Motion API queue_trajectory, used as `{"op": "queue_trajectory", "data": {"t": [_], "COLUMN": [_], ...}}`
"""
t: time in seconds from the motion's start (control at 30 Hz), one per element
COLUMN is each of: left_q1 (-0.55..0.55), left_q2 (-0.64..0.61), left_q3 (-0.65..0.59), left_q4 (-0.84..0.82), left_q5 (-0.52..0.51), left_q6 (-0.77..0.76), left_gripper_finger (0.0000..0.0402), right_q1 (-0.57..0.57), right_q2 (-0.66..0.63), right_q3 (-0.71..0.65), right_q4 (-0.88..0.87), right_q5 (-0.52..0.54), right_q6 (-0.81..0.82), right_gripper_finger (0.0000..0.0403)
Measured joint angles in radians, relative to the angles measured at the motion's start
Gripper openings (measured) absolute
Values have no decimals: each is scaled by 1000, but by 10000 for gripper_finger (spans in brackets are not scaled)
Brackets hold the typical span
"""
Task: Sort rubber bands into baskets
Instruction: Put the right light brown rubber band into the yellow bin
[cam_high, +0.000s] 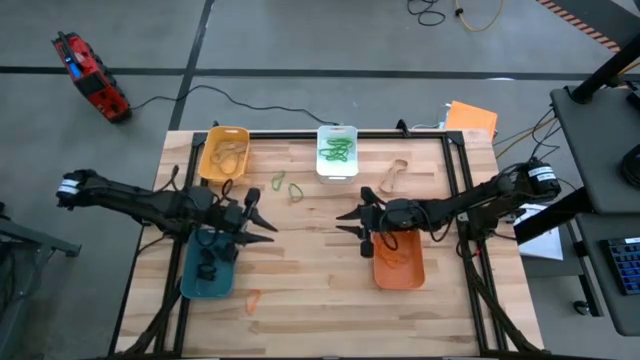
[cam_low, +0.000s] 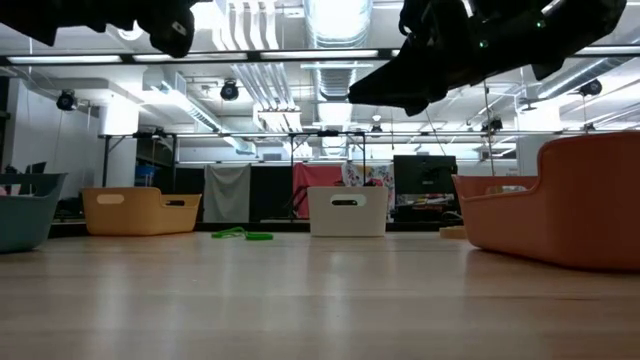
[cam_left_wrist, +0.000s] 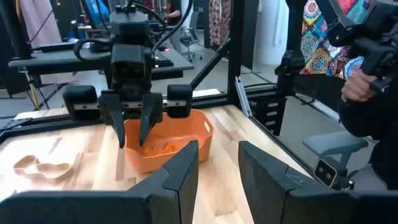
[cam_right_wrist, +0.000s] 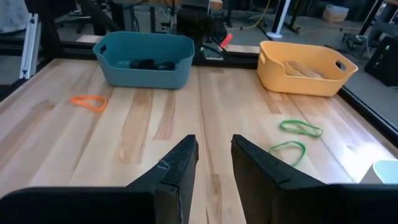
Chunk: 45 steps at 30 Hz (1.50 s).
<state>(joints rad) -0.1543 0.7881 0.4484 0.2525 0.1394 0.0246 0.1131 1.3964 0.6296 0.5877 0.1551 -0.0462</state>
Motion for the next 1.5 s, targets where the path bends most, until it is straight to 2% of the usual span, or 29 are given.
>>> {"op": "queue_trajectory", "data": {"t": [0.37,0.63,0.93,1.5], "left_q1": [0,0,0,1], "left_q2": [27,31,82,180], "left_q3": [15,15,15,15], "left_q4": [16,-35,-31,60], "left_q5": [-1,-2,-2,-1], "left_q6": [1,31,12,18], "left_gripper_finger": [99,99,99,99], "right_q1": [-12,-40,-85,-83], "right_q2": [0,6,12,19], "right_q3": [0,0,0,0], "right_q4": [5,-12,-15,-60], "right_q5": [6,100,108,108], "right_q6": [11,80,144,140], "right_gripper_finger": [76,48,22,18]}}
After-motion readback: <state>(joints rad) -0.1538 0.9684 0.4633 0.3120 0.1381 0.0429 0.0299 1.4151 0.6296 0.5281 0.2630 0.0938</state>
